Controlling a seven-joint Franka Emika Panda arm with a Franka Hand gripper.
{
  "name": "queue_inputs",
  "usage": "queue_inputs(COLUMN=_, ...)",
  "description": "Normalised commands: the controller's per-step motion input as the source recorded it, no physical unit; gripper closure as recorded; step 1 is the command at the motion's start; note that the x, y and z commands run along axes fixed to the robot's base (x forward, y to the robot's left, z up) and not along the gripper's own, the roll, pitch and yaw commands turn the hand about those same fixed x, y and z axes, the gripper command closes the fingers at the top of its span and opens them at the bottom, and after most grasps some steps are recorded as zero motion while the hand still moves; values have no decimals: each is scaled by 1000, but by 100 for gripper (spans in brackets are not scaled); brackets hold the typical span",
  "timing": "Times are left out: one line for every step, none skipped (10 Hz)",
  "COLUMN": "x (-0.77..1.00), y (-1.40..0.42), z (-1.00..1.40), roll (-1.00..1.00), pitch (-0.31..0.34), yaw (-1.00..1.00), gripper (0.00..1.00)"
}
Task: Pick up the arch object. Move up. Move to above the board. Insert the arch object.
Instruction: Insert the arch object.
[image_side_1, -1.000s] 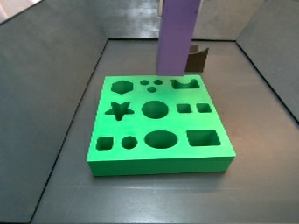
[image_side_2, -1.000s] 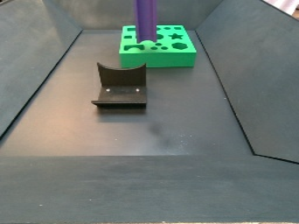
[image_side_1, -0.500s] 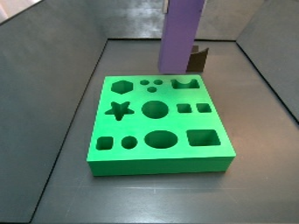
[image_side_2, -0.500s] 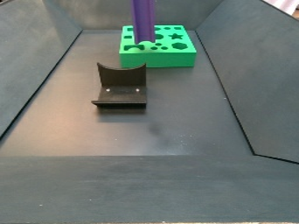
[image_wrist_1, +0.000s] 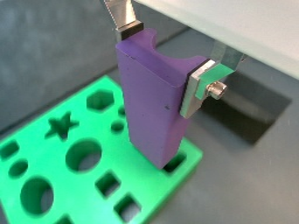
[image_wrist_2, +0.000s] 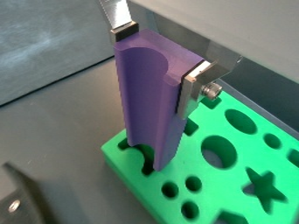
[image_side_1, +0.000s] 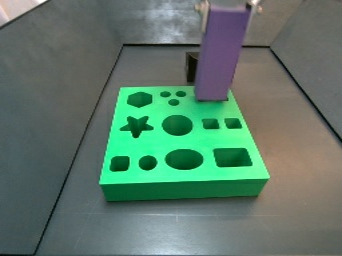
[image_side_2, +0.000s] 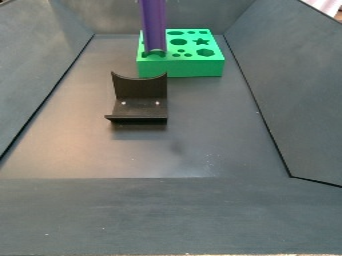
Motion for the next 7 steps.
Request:
queue_inputs(x=291, y=-40, z=0, roll=101, pitch=33, yaw=-3, gripper=100)
queue_inputs(x=-343, y=0, z=-60, roll=64, pitch=27, yaw=191, gripper=100)
queue_inputs(x=-580, y=0, z=-180, roll=61, pitch=6, yaw=263, gripper=100)
queue_inputs(x=-157, y=0, z=-154, roll=43, pitch=0, yaw=177, gripper=100)
queue_inputs(x=-11, y=26, z=-94, roll=0, pitch=-11, yaw=66, gripper=100)
queue_inputs(x=-117, y=177, z=-46, roll=-36, pitch=-37, yaw=66, gripper=100)
queue_inputs(x=0, y=257, z=-29, roll=-56, pitch=-57, yaw=23, gripper=100)
